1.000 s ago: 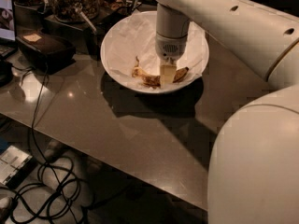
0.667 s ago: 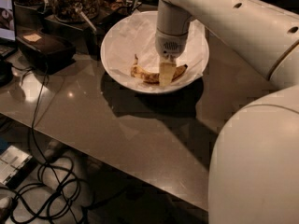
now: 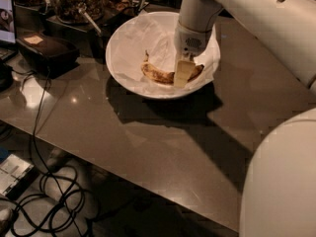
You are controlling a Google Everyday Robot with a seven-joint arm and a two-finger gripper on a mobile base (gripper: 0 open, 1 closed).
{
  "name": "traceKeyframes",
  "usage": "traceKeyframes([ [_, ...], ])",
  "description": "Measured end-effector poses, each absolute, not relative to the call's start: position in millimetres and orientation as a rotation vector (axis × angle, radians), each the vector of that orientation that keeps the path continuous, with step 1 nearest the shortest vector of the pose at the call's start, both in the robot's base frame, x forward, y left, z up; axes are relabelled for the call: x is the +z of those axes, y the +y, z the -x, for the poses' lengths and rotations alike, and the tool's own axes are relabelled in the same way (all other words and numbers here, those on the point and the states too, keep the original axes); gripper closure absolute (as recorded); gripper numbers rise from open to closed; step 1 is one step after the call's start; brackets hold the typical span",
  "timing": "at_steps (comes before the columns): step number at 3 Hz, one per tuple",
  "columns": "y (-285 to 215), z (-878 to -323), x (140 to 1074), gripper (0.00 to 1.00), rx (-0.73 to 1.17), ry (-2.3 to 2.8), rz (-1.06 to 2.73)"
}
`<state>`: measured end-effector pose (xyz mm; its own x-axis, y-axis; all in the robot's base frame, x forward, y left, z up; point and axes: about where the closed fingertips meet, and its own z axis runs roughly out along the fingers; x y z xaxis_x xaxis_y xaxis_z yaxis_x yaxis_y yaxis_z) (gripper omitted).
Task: Pick banana from white bowl
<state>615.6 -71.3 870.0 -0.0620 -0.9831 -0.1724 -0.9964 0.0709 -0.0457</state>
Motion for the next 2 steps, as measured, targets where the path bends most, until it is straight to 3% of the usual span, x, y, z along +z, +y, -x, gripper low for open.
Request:
traceKeyframes([
  [2,-75.9,-602.3,891.8,1.0,0.144,2.111,2.02],
])
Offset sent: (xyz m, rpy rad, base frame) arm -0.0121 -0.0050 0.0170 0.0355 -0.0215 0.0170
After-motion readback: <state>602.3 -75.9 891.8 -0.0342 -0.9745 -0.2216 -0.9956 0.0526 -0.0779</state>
